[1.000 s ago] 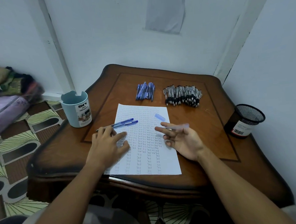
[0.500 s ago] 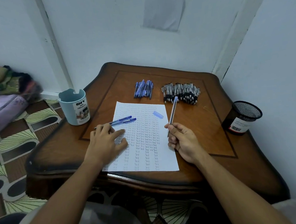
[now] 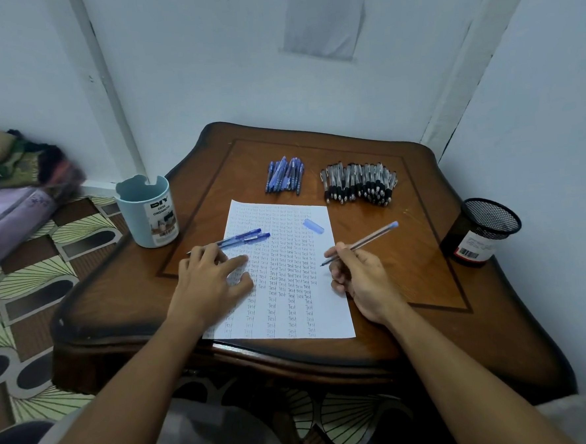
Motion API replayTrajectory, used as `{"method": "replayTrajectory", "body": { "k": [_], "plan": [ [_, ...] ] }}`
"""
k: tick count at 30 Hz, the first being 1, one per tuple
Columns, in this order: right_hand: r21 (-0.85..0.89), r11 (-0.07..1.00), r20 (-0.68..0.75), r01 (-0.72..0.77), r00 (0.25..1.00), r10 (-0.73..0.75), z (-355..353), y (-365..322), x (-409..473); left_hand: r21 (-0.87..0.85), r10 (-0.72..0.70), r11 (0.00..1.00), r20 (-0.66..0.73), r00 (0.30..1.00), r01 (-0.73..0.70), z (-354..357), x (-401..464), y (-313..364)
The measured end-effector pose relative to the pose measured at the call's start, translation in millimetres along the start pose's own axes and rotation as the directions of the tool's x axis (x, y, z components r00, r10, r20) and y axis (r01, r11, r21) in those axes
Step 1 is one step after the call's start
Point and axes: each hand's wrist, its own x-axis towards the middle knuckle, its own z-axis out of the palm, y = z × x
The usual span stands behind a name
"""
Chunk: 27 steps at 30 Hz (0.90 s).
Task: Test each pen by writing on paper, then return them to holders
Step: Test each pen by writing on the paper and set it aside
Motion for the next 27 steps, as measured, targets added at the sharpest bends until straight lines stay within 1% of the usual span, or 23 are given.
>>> {"method": "replayTrajectory", "body": {
  "k": [3,5,10,14,16,19,24,27],
  "plan": [
    [-0.159,0.986,0.081,0.055,0.996,-0.043,-3,-1,-3,0.004,0.002,1.000,0.006,1.000,-0.002,0,0,0],
    [-0.217,0.973,0.101,0.081,0.993,-0.060,-3,2,-5,0.004,0.001,1.000,0.011,1.000,-0.001,0,0,0],
    [-0.174,0.981,0.096,0.080,0.993,-0.064,-2,5,-8,0.016,0.000,1.000,0.024,1.000,0.000,0,1,-1],
    [-0.240,0.963,0.126,0.120,0.988,-0.092,-4,6,-10,0.016,-0.002,1.000,0.022,1.000,0.002,0,1,0],
    [-0.246,0.959,0.129,0.141,0.985,-0.112,-3,8,-10,0.013,-0.001,1.000,0.013,1.000,0.001,-1,1,0],
    [-0.252,0.954,0.123,0.161,0.983,-0.133,-3,11,-9,0.006,-0.002,1.000,0.016,1.000,0.002,0,0,0],
    [-0.350,0.921,0.087,0.172,0.985,-0.151,-3,17,-6,0.002,-0.001,1.000,0.022,1.000,0.001,-1,0,0],
    [-0.360,0.917,0.085,0.170,0.985,-0.149,-2,17,-5,-0.003,-0.007,1.000,0.028,1.000,0.007,-1,0,-1]
  ]
}}
